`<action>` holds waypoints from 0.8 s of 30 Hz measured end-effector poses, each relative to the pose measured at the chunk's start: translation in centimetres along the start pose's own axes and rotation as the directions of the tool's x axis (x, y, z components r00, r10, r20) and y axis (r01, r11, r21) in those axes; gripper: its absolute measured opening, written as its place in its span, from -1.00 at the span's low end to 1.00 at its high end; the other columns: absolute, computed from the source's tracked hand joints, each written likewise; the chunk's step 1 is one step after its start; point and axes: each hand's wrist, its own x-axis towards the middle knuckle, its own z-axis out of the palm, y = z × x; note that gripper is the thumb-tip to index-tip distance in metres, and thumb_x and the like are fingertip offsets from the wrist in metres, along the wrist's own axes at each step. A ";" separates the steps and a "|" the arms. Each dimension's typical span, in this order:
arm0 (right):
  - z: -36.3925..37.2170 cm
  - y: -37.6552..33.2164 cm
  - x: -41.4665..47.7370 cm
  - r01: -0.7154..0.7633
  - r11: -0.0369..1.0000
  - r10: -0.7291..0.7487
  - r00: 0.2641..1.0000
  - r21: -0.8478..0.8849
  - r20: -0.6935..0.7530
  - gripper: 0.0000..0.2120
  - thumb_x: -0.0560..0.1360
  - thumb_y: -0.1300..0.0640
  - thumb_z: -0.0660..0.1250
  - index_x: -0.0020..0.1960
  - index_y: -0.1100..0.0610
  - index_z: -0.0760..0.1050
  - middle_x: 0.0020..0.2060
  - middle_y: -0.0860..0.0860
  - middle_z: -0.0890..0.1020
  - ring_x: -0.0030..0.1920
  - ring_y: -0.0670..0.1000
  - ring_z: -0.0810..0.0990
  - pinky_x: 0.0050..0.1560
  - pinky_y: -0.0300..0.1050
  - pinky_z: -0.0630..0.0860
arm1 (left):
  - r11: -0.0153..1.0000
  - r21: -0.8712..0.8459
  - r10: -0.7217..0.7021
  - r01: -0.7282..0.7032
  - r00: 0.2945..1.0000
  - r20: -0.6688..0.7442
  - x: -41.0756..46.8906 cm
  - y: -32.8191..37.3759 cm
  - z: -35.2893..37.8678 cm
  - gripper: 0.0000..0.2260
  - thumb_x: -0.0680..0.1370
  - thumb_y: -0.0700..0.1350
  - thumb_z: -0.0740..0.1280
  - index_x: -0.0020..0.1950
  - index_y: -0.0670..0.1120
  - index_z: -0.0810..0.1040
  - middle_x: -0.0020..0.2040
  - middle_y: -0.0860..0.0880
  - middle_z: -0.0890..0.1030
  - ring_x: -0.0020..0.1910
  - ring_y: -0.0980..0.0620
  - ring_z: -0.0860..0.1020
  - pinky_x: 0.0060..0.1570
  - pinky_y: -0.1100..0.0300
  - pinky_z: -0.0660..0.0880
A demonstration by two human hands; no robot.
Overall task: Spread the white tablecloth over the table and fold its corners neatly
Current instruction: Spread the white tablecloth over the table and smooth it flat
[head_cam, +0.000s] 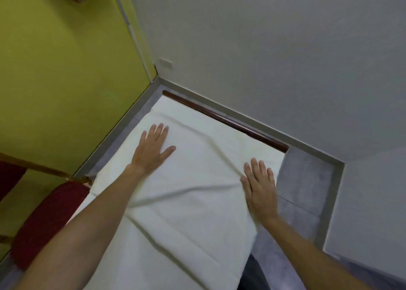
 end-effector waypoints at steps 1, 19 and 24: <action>0.1 0.1 0.2 0.016 1.000 -0.016 1.000 0.017 -0.024 -0.51 0.71 -0.09 -0.03 0.55 0.08 0.29 0.58 0.04 0.24 0.61 0.10 0.12 0.60 0.12 0.04 | 1.000 0.013 0.015 -0.015 0.999 -0.039 0.1 0.0 0.3 -0.42 0.66 0.21 0.00 0.60 -0.07 0.12 0.61 -0.10 0.10 0.59 -0.16 0.04 0.52 -0.18 0.04; -4.0 1.7 7.6 0.118 0.973 -0.057 0.955 0.197 -0.292 -0.62 0.70 0.08 0.11 0.38 0.24 0.50 0.40 0.12 0.49 0.49 0.19 0.37 0.55 0.19 0.21 | 0.971 0.179 0.228 -0.159 0.840 -0.492 5.2 2.4 -4.6 -0.68 0.66 -0.16 0.14 0.24 -0.31 0.58 0.20 -0.23 0.63 0.21 -0.19 0.61 0.22 -0.07 0.53; -7.2 2.4 12.1 0.130 0.970 -0.045 0.927 0.206 -0.373 -0.62 0.71 0.10 0.10 0.36 0.28 0.52 0.36 0.19 0.53 0.44 0.22 0.43 0.49 0.22 0.29 | 0.975 0.140 0.221 -0.173 0.827 -0.517 9.2 3.7 -8.7 -0.65 0.69 -0.14 0.11 0.27 -0.32 0.56 0.24 -0.25 0.61 0.24 -0.19 0.59 0.28 -0.08 0.50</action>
